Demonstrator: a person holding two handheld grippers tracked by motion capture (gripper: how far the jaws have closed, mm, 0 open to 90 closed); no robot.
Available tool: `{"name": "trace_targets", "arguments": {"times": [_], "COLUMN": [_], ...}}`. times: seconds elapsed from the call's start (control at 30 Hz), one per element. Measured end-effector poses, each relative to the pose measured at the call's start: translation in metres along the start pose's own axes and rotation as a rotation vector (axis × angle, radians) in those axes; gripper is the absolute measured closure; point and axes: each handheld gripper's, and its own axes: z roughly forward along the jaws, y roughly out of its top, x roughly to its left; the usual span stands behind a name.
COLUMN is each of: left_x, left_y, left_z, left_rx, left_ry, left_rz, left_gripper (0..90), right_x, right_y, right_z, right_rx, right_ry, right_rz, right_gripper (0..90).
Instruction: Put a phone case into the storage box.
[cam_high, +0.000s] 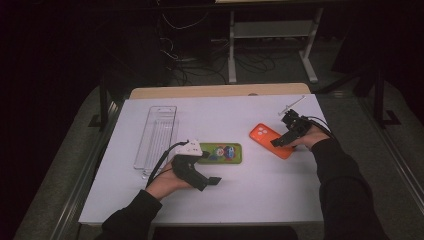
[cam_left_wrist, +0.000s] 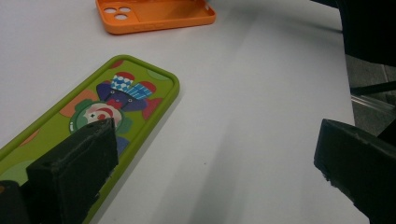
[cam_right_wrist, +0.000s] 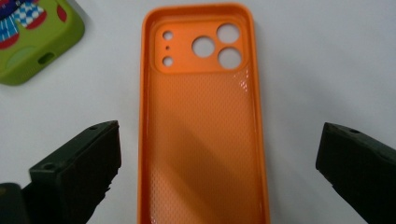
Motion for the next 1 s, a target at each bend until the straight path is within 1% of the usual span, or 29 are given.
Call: {"name": "trace_targets", "arguments": {"times": [0.17, 0.27, 0.33, 0.37, 0.4, 0.57, 0.73, 0.9, 1.0], "left_x": [0.000, -0.001, -0.001, -0.001, -0.001, -0.001, -0.001, -0.001, -0.001], "left_y": [0.000, 0.000, 0.000, 0.000, 0.000, -0.001, -0.001, -0.001, -0.001], "left_z": [0.001, 0.001, 0.001, 0.001, 0.001, 0.001, 0.001, 0.002, 0.002], "left_rx": [0.000, 0.001, 0.001, 0.001, 0.001, 0.001, 0.004, 0.005, 0.005], "left_ry": [-0.001, -0.005, -0.005, -0.006, -0.005, -0.006, -0.008, -0.009, -0.010], "left_rz": [-0.002, -0.002, -0.003, -0.003, -0.003, -0.004, -0.003, 0.001, 0.000], "left_gripper": [0.0, 0.0, 0.0, 0.0, 0.0, 0.0, 0.0, 0.0, 0.0], "right_x": [0.003, 0.004, 0.006, 0.007, 0.007, 0.008, 0.008, 0.008, 0.009], "right_y": [-0.004, -0.005, -0.006, -0.006, -0.006, -0.006, -0.006, -0.007, -0.007], "right_z": [0.009, 0.013, 0.016, 0.018, 0.019, 0.022, 0.024, 0.024, 0.024], "right_rx": [0.050, 0.063, 0.080, 0.089, 0.097, 0.110, 0.121, 0.123, 0.124], "right_ry": [0.002, 0.002, 0.005, -0.001, 0.004, -0.007, 0.006, -0.001, -0.013], "right_rz": [-0.014, -0.017, -0.026, -0.035, -0.040, -0.046, -0.046, -0.047, -0.066], "right_gripper": [0.0, 0.0, 0.4, 0.5, 1.1, 3.8, 6.4, 9.0, 12.1]}}
